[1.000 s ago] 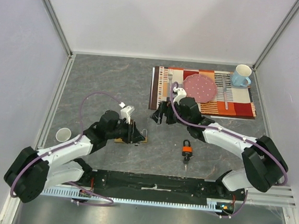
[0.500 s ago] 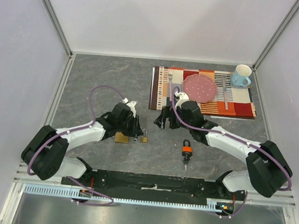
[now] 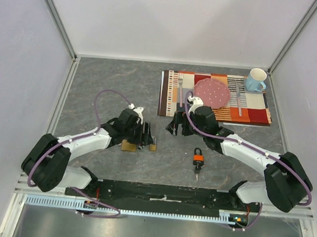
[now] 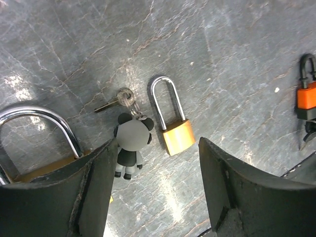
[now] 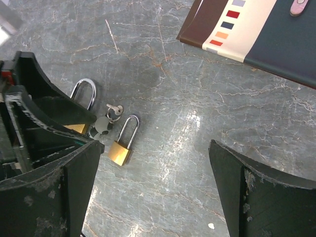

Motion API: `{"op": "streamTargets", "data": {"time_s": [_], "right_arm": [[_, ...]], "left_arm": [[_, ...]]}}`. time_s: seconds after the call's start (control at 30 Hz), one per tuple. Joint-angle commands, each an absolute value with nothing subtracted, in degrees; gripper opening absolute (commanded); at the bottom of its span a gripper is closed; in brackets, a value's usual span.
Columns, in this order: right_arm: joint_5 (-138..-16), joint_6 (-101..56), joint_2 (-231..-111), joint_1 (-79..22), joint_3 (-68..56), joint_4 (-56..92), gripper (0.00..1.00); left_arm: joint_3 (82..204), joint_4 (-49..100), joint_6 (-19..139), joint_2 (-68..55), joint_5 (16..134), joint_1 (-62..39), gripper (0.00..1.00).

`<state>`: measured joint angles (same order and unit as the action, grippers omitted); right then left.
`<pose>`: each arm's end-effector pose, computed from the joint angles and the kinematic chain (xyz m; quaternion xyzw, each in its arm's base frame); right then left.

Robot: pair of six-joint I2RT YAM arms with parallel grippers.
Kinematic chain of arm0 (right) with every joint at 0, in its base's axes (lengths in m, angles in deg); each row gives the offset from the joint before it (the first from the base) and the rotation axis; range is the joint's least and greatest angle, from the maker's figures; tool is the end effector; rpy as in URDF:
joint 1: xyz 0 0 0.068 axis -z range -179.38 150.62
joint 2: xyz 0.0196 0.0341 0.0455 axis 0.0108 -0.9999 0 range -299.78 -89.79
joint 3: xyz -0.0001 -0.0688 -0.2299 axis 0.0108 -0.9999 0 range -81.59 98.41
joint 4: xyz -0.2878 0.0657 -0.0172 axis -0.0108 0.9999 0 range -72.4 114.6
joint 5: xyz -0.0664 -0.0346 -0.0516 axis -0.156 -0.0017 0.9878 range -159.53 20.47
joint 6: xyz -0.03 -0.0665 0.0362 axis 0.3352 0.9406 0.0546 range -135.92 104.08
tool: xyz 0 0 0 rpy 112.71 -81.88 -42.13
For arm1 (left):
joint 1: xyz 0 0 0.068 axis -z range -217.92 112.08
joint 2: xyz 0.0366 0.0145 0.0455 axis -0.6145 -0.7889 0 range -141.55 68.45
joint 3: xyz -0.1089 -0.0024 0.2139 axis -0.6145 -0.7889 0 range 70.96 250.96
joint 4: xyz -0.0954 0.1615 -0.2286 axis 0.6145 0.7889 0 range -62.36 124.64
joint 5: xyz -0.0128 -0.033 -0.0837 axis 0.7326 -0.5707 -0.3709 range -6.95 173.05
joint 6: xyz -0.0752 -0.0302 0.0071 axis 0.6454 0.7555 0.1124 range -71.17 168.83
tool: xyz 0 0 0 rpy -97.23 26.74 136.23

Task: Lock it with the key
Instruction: Place the key at the center of the board.

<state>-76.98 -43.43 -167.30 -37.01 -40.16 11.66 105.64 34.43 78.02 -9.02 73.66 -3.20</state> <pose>0.2775 0.2255 0.1485 -0.1085 0.8586 0.3155 0.3892 0.2486 -0.1862 0.0817 0.0734 0.9328 -0.2473 0.2515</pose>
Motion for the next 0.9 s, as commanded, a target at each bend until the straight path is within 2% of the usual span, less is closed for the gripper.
{"op": "streamTargets", "data": {"time_s": [0.0,0.4,0.57,0.7,0.87], "right_arm": [[-76.48,-42.37,-166.07,-36.82,-39.93,11.71,0.98],[-76.48,-41.93,-166.16,-35.59,-40.63,13.46,0.98],[-76.39,-41.5,-164.93,-33.66,-42.83,15.31,0.98],[-76.48,-41.32,-163.53,-30.59,-44.41,17.51,0.98],[-75.69,-41.14,-160.9,-27.07,-47.22,27.07,0.98]], "left_arm": [[106.38,33.97,77.49,-4.5,75.75,-3.29,0.72],[106.2,33.71,77.66,1.12,73.65,-3.29,0.72],[107.17,32.3,80.47,-0.28,70.66,-2.41,0.72],[108.92,31.25,81.44,-3.35,71.8,2.06,0.72],[113.23,30.55,82.4,-9.67,72.59,8.38,0.72]]}}
